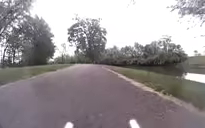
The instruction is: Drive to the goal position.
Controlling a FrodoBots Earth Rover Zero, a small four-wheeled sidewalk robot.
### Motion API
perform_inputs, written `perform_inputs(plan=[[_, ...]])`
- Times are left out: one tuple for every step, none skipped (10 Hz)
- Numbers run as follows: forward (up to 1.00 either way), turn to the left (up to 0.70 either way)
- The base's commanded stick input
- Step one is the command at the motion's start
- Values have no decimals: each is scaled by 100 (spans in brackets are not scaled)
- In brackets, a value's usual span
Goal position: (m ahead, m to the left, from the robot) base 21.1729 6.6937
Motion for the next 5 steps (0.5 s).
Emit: perform_inputs(plan=[[70,0],[70,0],[70,0],[70,0],[70,24]])
